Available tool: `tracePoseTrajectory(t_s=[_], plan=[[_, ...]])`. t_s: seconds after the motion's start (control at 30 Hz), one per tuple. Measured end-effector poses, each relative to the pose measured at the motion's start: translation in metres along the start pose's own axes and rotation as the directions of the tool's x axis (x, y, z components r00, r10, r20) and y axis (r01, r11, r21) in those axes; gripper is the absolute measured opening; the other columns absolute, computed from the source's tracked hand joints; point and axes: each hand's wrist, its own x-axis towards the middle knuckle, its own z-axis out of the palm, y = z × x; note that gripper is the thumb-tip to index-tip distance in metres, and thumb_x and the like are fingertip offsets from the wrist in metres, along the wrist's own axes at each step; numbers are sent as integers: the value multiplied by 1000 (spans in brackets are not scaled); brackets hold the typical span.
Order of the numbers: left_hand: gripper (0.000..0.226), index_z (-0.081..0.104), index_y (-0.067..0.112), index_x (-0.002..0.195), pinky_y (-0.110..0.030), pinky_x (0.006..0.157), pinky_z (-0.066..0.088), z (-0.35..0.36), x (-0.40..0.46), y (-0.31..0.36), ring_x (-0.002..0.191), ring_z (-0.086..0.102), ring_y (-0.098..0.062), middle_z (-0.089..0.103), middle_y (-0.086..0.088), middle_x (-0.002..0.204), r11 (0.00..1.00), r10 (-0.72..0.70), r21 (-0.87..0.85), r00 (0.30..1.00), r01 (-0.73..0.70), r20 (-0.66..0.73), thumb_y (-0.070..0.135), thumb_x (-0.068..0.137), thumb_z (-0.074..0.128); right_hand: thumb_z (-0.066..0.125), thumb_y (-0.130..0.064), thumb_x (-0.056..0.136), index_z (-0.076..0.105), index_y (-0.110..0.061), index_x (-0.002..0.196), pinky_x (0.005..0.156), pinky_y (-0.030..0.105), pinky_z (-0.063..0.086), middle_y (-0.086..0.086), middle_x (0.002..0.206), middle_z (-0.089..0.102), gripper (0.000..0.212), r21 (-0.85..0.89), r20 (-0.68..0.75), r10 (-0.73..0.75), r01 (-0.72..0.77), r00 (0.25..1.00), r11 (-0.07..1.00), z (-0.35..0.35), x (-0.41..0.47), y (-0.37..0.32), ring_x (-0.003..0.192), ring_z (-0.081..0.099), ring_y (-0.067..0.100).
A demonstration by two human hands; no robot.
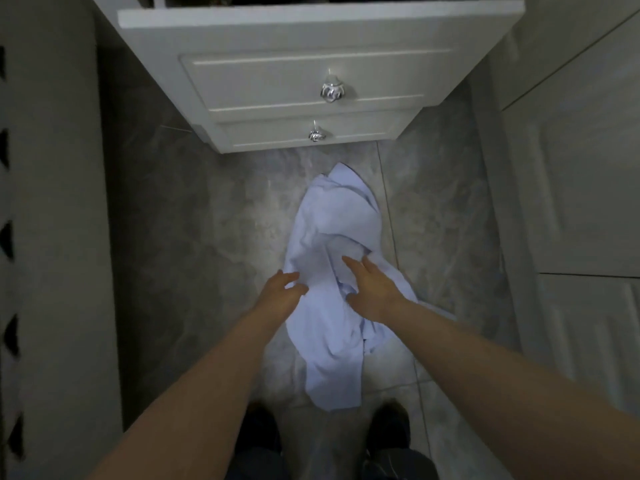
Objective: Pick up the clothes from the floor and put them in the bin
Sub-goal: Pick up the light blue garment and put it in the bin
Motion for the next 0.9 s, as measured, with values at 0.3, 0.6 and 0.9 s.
tracePoseTrajectory(t_s=[0.3,0.6,0.9], plan=[[53,54,10,130,-40,96,55,25,46,-23,113,63,-33,62,-20,128,986,-54,-155,996,64,73,14,78,64,70,-28,84,36,-10,146,103,36,41,18,137,54,72,330,-180,224,-156,958,931,41,47,2,125,53,33],[34,75,9,84,-28,64,38,22,-59,28,76,60,-24,72,-16,85,960,149,273,938,-62,-312,36,93,55,74,-21,83,72,-2,78,60,3,39,-11,68,50,20,554,-480,297,22,825,832,-9,-69,-26,58,55,-1],[35,72,6,98,-18,66,30,10,-256,161,90,62,-26,72,-15,101,915,279,362,929,-180,-243,30,97,47,68,-22,86,69,1,84,75,36,50,10,87,60,23,644,-461,389,-1,798,765,-128,-244,-87,77,60,25]])
